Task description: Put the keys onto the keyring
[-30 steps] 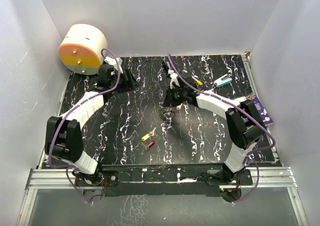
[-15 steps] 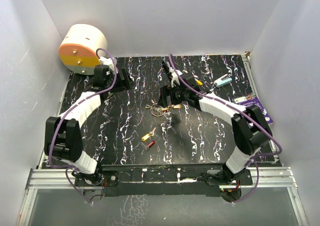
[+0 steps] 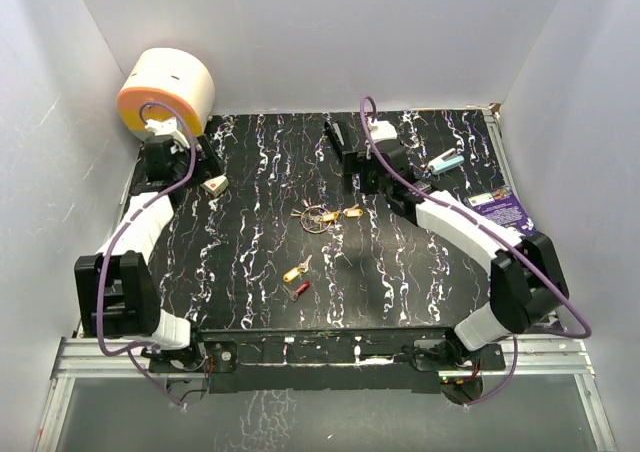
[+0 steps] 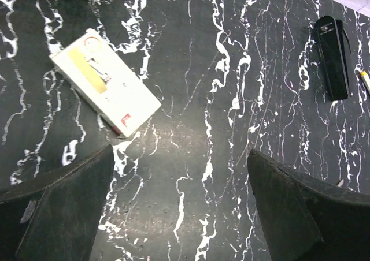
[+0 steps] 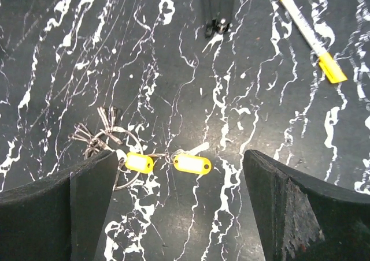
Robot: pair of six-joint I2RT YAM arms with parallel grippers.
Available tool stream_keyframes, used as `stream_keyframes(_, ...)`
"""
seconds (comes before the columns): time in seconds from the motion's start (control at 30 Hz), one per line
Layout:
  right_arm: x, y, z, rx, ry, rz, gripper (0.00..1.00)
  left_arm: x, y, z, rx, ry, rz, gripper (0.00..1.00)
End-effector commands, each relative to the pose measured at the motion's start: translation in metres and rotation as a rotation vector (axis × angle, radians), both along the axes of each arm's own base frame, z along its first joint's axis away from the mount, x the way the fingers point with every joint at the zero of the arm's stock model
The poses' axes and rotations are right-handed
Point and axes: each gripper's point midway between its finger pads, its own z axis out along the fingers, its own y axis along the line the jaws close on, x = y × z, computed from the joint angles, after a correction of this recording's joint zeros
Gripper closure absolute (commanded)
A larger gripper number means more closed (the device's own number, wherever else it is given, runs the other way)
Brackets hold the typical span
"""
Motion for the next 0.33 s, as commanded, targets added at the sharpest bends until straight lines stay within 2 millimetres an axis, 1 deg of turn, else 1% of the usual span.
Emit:
stream_keyframes(0.0, 0.002, -0.018, 0.058, 0.026, -0.168, -0.066, 0.02, -0.010, 0.011, 0.028, 0.032, -0.077, -0.018, 0.03)
stream_keyframes(0.03, 0.000, -0.020, 0.061, 0.029, -0.175, -0.067, 0.01, -0.010, 0.013, 0.027, 0.029, -0.076, -0.016, 0.03)
stream_keyframes(0.07, -0.002, -0.021, 0.063, 0.030, -0.180, -0.066, 0.02, -0.013, 0.016, 0.037, 0.029, -0.104, -0.014, 0.03)
stream_keyframes(0.17, -0.007, -0.022, 0.064, 0.031, -0.176, -0.057, 0.02, -0.017, 0.022, 0.048, 0.028, -0.135, -0.012, 0.03)
stream_keyframes(0.3, -0.012, -0.023, 0.066, 0.044, -0.170, -0.059, 0.01, -0.025, 0.029, 0.054, 0.051, -0.159, -0.009, 0.03)
